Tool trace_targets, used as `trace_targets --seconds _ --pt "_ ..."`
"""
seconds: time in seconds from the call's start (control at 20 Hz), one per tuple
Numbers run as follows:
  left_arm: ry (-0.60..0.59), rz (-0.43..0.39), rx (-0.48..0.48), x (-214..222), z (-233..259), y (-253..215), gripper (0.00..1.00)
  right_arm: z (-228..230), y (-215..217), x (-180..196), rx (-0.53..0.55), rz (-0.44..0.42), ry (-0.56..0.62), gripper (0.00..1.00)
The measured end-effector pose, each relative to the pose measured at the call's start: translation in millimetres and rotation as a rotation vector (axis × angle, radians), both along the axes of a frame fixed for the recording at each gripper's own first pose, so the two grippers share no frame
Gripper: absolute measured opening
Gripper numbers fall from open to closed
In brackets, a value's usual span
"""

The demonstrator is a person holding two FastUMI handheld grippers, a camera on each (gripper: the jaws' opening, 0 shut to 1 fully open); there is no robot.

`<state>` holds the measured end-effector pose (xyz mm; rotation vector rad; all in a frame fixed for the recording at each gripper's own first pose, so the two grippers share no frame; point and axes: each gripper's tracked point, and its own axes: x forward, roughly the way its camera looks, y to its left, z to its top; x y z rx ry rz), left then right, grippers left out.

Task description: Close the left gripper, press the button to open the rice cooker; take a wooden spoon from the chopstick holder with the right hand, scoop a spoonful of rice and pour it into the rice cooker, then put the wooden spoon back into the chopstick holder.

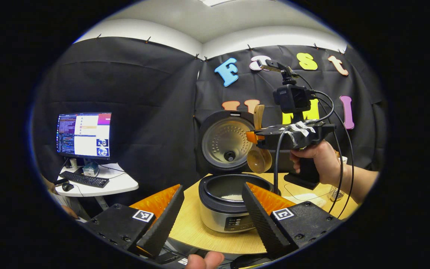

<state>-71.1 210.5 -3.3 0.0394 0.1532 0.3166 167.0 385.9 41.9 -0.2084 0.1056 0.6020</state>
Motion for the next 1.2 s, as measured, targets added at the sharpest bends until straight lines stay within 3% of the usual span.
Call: trace_targets --seconds 0.35,0.6,0.75,0.8,1.2 --pt "-0.001 0.006 -0.012 -1 1 -2 0.99 7 -25 -6 0.131 0.004 0.094 0.00" --pt "-0.003 -0.005 -0.013 2 2 -12 0.99 22 -78 -17 0.224 -0.026 0.118 0.00" --pt "-0.003 -0.007 -0.010 3 4 -18 0.95 30 -131 -18 0.260 -0.091 0.104 0.00" --pt "-0.004 -0.008 -0.003 4 5 -21 0.99 31 -149 -19 0.271 -0.115 0.098 0.00" --pt "-0.003 -0.076 0.014 14 1 -57 0.99 25 -311 -27 0.299 -0.358 0.071 0.00"
